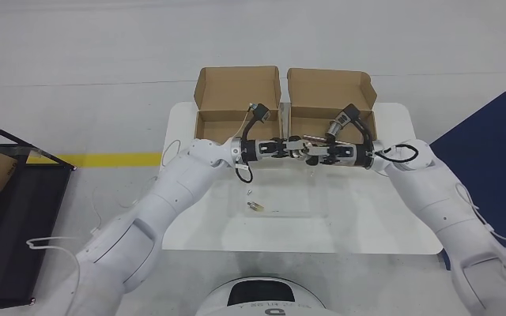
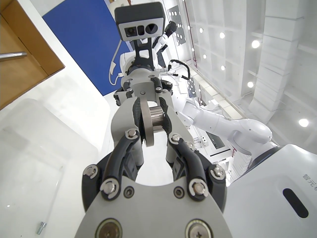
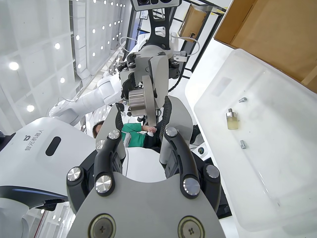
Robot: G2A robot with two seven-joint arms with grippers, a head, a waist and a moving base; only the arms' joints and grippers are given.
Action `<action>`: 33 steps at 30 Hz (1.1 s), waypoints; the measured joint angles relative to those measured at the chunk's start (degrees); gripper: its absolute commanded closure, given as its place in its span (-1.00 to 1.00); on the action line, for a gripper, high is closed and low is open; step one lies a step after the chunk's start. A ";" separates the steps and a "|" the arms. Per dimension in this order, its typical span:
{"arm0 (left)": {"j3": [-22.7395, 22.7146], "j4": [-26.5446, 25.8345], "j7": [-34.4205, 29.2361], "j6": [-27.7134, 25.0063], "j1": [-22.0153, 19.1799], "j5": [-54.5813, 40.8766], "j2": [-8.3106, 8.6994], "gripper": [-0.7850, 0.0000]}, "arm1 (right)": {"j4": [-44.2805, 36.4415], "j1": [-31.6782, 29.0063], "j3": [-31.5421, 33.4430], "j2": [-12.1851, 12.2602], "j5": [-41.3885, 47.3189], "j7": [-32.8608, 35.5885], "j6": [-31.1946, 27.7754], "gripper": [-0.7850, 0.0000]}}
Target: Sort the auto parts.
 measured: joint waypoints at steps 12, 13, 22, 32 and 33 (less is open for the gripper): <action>0.36 0.86 0.26 -0.26 -0.41 0.28 -0.25 1.00 | 0.40 0.31 -0.38 -0.07 -0.45 -0.10 -0.11 1.00; 0.39 0.93 0.30 -0.31 -0.44 0.37 -0.27 0.91 | 0.41 0.30 -0.40 -0.06 -0.50 -0.10 -0.11 1.00; 0.58 1.39 0.63 -0.63 -0.59 0.68 -0.46 -1.00 | 0.11 0.18 -0.45 0.11 -0.51 0.09 0.08 1.00; 0.60 1.39 0.81 -0.82 -0.57 0.51 -0.52 -1.00 | -0.05 0.20 -0.84 0.18 -0.61 -0.05 -0.05 1.00; 0.60 1.37 0.82 -0.82 -0.56 0.48 -0.52 -1.00 | -0.07 0.19 -0.87 0.18 -0.47 -0.02 -0.03 1.00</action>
